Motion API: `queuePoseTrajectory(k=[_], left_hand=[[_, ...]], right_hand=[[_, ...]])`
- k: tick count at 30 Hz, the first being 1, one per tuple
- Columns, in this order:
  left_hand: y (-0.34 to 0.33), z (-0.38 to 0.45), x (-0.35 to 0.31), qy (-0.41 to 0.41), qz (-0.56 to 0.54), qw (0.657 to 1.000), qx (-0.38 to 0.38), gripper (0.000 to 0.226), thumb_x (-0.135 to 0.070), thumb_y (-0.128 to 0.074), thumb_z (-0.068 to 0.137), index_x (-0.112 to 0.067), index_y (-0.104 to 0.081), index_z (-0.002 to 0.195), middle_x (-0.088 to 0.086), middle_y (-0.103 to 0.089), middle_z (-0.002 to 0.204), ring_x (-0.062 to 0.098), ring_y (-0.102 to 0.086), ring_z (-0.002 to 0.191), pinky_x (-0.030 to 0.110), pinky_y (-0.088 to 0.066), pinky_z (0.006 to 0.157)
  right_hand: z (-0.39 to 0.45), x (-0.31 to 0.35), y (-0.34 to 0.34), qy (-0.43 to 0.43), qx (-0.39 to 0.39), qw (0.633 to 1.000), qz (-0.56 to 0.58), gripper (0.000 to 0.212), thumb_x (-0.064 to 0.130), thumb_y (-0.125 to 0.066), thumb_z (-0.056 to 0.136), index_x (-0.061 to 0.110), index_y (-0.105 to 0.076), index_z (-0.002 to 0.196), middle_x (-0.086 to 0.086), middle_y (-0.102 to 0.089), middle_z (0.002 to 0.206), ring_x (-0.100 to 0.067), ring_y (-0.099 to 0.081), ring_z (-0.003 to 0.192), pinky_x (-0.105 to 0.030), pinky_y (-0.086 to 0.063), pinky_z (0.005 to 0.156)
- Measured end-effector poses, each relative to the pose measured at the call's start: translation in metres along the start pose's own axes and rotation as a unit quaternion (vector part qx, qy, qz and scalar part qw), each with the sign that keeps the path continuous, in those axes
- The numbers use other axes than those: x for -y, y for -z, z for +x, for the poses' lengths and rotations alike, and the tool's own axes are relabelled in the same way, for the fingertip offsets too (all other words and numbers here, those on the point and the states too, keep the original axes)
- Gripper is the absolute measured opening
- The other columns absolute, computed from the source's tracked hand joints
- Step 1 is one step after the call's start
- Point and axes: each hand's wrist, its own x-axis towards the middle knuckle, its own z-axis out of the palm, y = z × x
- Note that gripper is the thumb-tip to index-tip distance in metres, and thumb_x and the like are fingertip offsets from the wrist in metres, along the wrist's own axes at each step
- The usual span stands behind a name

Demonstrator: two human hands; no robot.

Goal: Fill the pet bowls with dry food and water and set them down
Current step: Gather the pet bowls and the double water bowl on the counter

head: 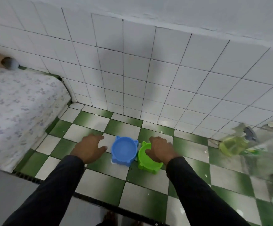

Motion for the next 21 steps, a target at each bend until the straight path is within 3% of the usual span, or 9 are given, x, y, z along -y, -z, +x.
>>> queuePoseTrajectory(k=[5,8,10,14,21], left_hand=[[0.022,-0.024,0.019,0.025,-0.009,1.0,-0.011,0.059,-0.05,-0.062,0.097,-0.024,-0.051,0.148,0.01,-0.058,0.134,0.03,-0.06,0.121,0.039,-0.049,0.102],[0.035,-0.039,0.037,0.051,-0.012,0.999,-0.014,0.058,-0.054,-0.058,0.099,-0.026,-0.049,0.149,0.008,-0.055,0.139,0.028,-0.057,0.125,0.035,-0.047,0.103],[0.043,-0.049,0.052,0.069,-0.018,0.997,-0.023,0.058,-0.055,-0.056,0.099,-0.027,-0.048,0.149,0.006,-0.054,0.142,0.027,-0.054,0.129,0.04,-0.046,0.107],[0.061,-0.075,0.089,0.103,-0.032,0.993,-0.041,0.058,-0.051,-0.057,0.1,-0.026,-0.046,0.151,0.009,-0.052,0.144,0.029,-0.052,0.131,0.041,-0.046,0.107],[0.087,-0.139,0.178,0.173,-0.064,0.98,-0.07,0.058,-0.055,-0.054,0.1,-0.026,-0.047,0.15,0.009,-0.05,0.141,0.028,-0.051,0.129,0.043,-0.046,0.107]], right_hand=[[0.01,0.031,0.025,0.052,0.021,0.998,-0.024,0.045,0.04,-0.056,0.094,0.019,-0.051,0.134,-0.008,-0.056,0.137,-0.032,-0.053,0.123,-0.049,-0.043,0.104],[0.014,0.058,0.035,0.084,0.024,0.996,-0.03,0.049,0.04,-0.057,0.092,0.019,-0.05,0.136,-0.007,-0.057,0.134,-0.03,-0.055,0.119,-0.041,-0.044,0.093],[0.014,0.08,0.039,0.103,0.019,0.994,-0.043,0.05,0.041,-0.057,0.092,0.02,-0.05,0.136,-0.007,-0.057,0.135,-0.029,-0.055,0.119,-0.039,-0.04,0.087],[0.012,0.134,0.045,0.14,0.021,0.988,-0.07,0.053,0.047,-0.057,0.093,0.018,-0.05,0.137,-0.009,-0.055,0.137,-0.03,-0.054,0.123,-0.048,-0.043,0.104],[0.0,0.253,0.05,0.201,0.015,0.973,-0.11,0.056,0.045,-0.058,0.093,0.019,-0.046,0.141,-0.009,-0.05,0.142,-0.032,-0.049,0.129,-0.048,-0.04,0.105]])
